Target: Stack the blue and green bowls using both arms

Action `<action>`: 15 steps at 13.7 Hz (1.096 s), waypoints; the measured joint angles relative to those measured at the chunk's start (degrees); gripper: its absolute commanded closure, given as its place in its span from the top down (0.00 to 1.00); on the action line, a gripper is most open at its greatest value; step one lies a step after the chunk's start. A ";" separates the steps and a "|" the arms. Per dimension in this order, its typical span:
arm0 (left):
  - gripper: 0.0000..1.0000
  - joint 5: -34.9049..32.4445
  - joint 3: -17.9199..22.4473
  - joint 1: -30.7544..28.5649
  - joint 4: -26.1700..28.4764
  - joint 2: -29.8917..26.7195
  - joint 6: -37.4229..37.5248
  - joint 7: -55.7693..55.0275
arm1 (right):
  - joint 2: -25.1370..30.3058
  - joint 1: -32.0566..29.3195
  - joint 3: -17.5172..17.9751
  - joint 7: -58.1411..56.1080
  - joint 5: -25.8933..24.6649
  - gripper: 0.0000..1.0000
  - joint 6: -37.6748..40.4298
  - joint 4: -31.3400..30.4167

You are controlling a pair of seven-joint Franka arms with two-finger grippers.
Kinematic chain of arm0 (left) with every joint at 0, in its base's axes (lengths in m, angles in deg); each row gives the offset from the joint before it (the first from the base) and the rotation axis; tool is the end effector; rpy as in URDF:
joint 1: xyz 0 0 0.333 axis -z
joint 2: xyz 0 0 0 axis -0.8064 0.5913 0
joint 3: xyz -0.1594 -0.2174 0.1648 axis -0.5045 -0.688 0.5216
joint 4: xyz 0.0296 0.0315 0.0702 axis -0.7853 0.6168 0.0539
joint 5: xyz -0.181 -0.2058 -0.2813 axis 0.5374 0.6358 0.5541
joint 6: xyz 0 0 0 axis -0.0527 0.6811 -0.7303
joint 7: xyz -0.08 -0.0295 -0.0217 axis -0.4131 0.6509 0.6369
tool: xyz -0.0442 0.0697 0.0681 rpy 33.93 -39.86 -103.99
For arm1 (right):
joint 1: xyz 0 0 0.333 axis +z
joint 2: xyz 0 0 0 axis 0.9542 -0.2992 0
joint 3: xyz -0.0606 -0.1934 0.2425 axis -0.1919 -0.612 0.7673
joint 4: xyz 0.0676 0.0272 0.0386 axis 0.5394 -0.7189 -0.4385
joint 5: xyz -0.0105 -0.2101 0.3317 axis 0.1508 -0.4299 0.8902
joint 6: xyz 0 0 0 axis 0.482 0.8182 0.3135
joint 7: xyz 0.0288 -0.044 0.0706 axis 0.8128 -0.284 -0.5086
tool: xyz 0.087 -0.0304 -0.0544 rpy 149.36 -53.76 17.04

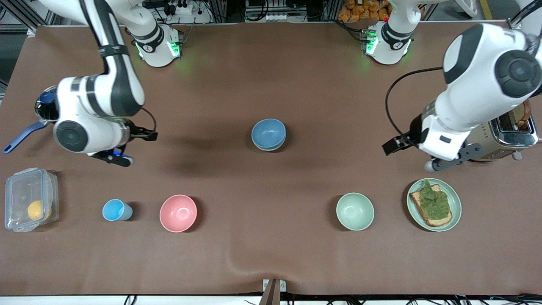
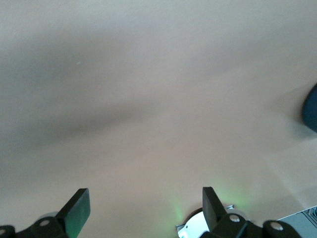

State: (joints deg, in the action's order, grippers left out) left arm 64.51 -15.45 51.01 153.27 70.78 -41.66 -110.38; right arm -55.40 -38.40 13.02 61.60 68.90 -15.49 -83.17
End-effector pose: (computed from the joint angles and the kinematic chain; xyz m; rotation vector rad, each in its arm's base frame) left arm 0.6027 -0.1568 0.5340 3.0497 0.5215 -0.0645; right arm 0.5550 0.0645 0.3631 2.9104 -0.4758 -0.6701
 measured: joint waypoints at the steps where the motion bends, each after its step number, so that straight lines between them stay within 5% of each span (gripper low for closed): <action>1: 1.00 -0.07 0.03 -1.42 0.01 -0.89 1.50 3.03 | 0.21 -0.07 -1.46 -0.59 -0.01 1.00 0.24 1.01; 6: 1.00 -0.23 7.83 -0.26 3.23 -7.44 5.72 16.68 | 1.23 -3.24 -2.37 -1.37 -0.01 1.00 0.33 8.94; 7: 1.00 -0.23 9.39 1.55 4.52 -8.88 5.77 17.02 | 1.44 -6.54 0.20 -1.36 -0.01 1.00 0.32 10.76; 11: 1.00 -0.23 10.74 4.11 6.30 -11.11 5.76 20.90 | 1.99 -27.67 20.79 -1.55 -0.12 1.00 0.30 16.67; 15: 1.00 -0.24 16.08 6.75 5.56 -11.92 5.80 29.14 | 2.20 -33.57 30.59 -3.04 -6.93 1.00 -1.57 21.49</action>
State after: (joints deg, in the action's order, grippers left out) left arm 64.28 0.63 57.76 158.83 58.86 -35.87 -81.24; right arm -53.20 -71.97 43.61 58.56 61.98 -17.07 -61.68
